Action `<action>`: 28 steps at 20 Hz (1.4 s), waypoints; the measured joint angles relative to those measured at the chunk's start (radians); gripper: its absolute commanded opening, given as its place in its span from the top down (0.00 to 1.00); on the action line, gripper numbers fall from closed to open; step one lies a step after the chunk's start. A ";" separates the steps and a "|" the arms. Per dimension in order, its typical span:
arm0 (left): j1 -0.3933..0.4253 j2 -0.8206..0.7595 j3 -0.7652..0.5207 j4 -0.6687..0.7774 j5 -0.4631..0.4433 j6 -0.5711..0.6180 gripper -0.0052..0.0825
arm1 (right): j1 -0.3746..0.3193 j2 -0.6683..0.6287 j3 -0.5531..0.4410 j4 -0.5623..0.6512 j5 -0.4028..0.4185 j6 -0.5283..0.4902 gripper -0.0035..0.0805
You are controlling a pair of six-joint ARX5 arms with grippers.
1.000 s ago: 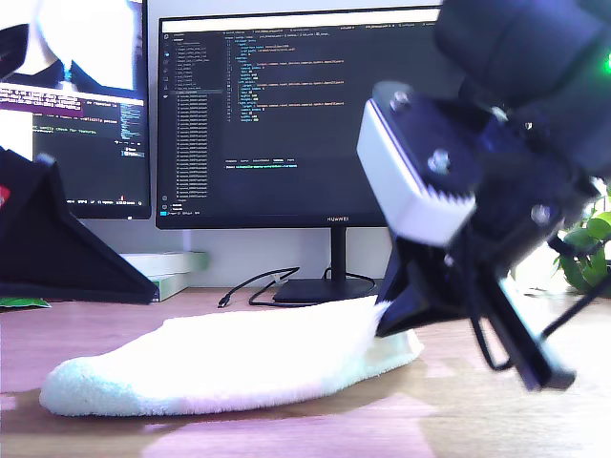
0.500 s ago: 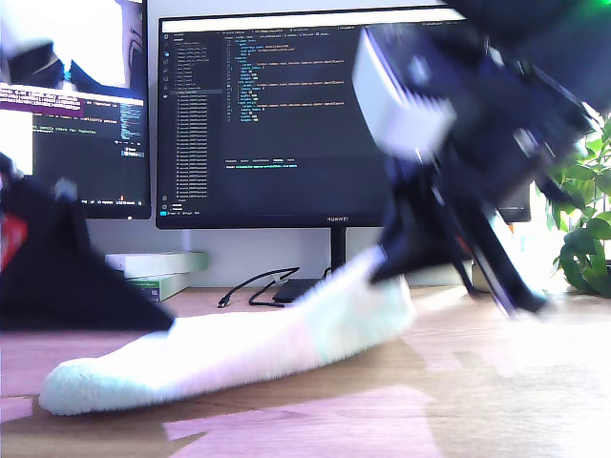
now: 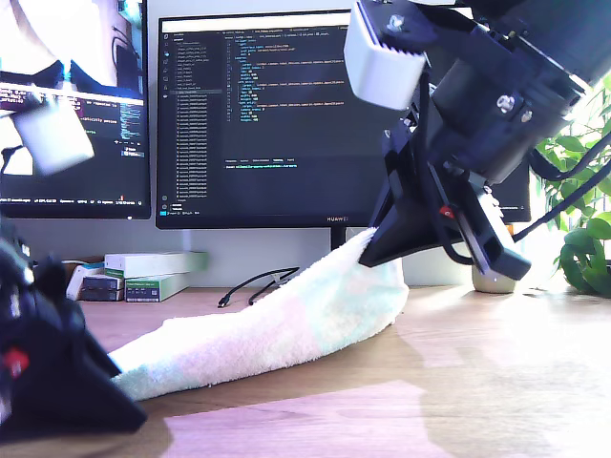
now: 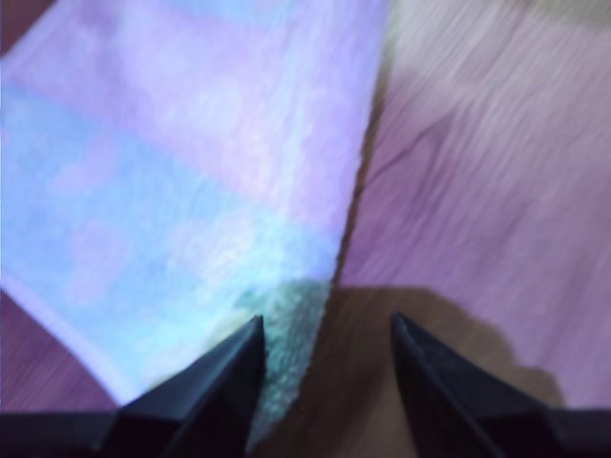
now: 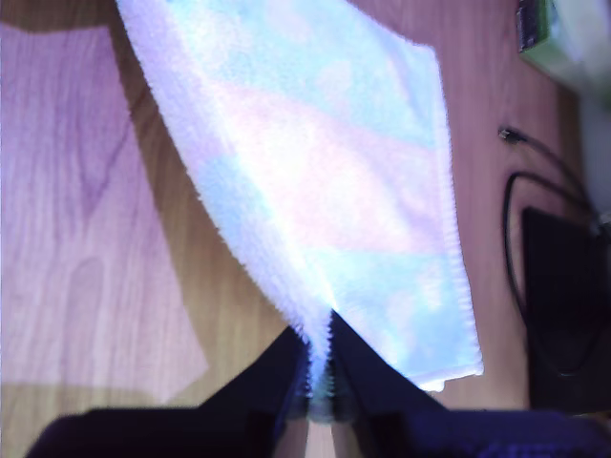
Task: Fold the tea towel to a neat square and place it to the right
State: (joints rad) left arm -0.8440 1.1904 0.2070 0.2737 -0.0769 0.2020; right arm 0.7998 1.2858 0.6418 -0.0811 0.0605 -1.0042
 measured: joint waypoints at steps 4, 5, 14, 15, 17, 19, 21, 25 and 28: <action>0.000 0.019 0.000 0.043 -0.053 0.025 0.52 | 0.000 -0.013 0.013 -0.048 -0.001 0.013 0.97; 0.000 0.019 0.000 0.046 -0.057 0.029 0.53 | 0.000 -0.017 0.013 -0.049 -0.001 0.013 0.97; 0.000 0.018 0.000 0.007 -0.063 -0.014 0.96 | 0.000 -0.080 0.018 -0.170 -0.002 0.050 0.97; -0.002 0.018 0.005 -0.009 -0.055 -0.021 0.96 | 0.000 -0.085 0.019 -0.210 -0.003 0.062 0.97; -0.010 0.016 0.044 -0.093 -0.036 -0.042 0.96 | 0.000 -0.085 0.020 -0.296 -0.014 0.075 0.97; -0.021 0.016 0.105 -0.214 0.009 -0.064 0.96 | 0.000 -0.085 0.020 -0.362 -0.036 0.111 0.97; -0.038 0.016 0.173 -0.340 0.077 -0.085 0.96 | -0.002 -0.085 0.021 -0.416 -0.062 0.131 0.97; -0.053 0.017 0.377 -0.620 0.156 -0.093 0.96 | -0.002 -0.085 0.021 -0.521 -0.140 0.168 0.97; -0.053 0.016 0.480 -0.818 0.207 -0.094 0.96 | -0.002 -0.085 0.021 -0.608 -0.210 0.194 0.97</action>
State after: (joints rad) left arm -0.8967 1.2068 0.6865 -0.5438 0.1303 0.1081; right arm 0.7982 1.2007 0.6632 -0.6888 -0.1497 -0.8101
